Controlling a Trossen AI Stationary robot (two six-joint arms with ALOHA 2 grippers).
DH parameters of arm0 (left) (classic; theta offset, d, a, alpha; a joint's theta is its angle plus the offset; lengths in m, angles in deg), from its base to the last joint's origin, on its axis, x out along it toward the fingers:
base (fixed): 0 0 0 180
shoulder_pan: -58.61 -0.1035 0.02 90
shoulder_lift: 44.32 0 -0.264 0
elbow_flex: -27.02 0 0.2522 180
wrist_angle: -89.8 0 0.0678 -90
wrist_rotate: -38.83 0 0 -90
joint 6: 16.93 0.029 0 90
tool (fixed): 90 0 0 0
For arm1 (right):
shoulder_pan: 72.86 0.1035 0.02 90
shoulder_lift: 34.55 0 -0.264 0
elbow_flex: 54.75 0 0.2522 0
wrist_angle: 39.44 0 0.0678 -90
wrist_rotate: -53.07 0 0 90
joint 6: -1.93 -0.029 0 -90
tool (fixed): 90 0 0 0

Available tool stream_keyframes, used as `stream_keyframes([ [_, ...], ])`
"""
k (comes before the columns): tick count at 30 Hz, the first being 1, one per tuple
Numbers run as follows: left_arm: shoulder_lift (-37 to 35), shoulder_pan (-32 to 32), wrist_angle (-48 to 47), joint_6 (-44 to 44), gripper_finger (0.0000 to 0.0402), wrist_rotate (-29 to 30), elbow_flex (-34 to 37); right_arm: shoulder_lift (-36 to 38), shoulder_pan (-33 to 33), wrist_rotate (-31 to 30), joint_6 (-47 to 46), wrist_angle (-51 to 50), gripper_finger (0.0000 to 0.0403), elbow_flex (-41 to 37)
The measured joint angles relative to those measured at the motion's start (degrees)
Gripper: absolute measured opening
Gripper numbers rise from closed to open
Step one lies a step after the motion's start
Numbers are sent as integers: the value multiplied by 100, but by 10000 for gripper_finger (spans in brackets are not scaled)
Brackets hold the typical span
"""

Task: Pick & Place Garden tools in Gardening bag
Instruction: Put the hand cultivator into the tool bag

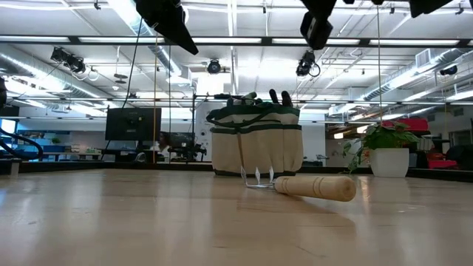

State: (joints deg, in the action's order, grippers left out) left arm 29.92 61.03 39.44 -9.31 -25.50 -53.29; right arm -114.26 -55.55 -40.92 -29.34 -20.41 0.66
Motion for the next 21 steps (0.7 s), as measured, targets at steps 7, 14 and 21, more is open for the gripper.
stream_keyframes([
  [7, 0, 0, 2, 0, 48, 0, 0, -171, 299, 60, -662, -192, 117, 0],
  [14, 0, 0, 28, 0, 48, -2, 0, -373, 466, 338, -1137, -626, 116, 195],
  [21, 0, 2, 57, 0, 48, -2, 0, -808, 510, 342, -1163, -2942, 116, 1364],
])
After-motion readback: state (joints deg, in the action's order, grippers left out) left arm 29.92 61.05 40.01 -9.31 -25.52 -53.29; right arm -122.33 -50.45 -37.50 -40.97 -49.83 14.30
